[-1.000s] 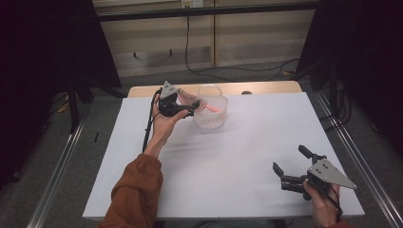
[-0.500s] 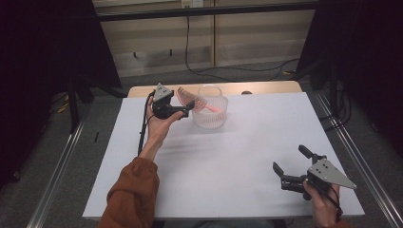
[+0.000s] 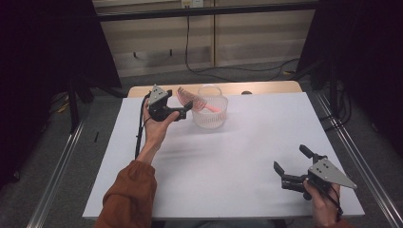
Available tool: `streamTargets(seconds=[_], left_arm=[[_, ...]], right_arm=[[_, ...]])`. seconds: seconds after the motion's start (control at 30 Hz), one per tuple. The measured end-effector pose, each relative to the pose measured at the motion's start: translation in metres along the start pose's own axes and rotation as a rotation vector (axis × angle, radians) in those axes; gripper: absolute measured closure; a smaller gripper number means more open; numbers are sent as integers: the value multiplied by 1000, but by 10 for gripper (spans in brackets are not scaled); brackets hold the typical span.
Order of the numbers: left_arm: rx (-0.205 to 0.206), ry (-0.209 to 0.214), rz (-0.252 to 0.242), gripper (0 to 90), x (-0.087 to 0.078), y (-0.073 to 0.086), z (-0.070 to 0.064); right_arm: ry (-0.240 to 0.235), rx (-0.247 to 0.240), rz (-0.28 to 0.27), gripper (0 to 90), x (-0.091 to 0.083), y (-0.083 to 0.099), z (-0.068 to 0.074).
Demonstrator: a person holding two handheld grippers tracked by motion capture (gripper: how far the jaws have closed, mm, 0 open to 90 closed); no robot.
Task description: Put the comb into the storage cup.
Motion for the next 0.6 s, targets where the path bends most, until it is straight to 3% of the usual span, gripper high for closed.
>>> streamTargets(seconds=[0.07, 0.2, 0.27, 0.47, 0.53, 0.6], left_arm=[[-12, 18, -4, 21, -1, 2, -1], [6, 11, 7, 20, -6, 4, 0], [-11, 11, 2, 20, -11, 4, -1], [21, 1, -19, 30, -26, -2, -7], [17, -2, -13, 30, -29, 0, -8], [-13, -9, -37, 30, -32, 3, -9]], right_arm=[[0, 3, 2, 0, -1, 0, 0], [1, 4, 1, 0, 0, 1, -1], [2, 2, -2, 0, 0, 1, 0], [-3, -10, -2, 0, 1, 1, 2], [-3, -10, 1, 0, 2, 1, 1], [-3, -12, 7, 0, 2, 2, 1]])
Point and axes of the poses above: each handheld gripper's, and its own axes: x roughly forward along the jaws, y roughly out of its underside, z roughly to its left, the point moved 3 cm from there along x, roughly forward along the jaws, and after that the axes turned 14 degrees about -z, right-handed, at the moved point
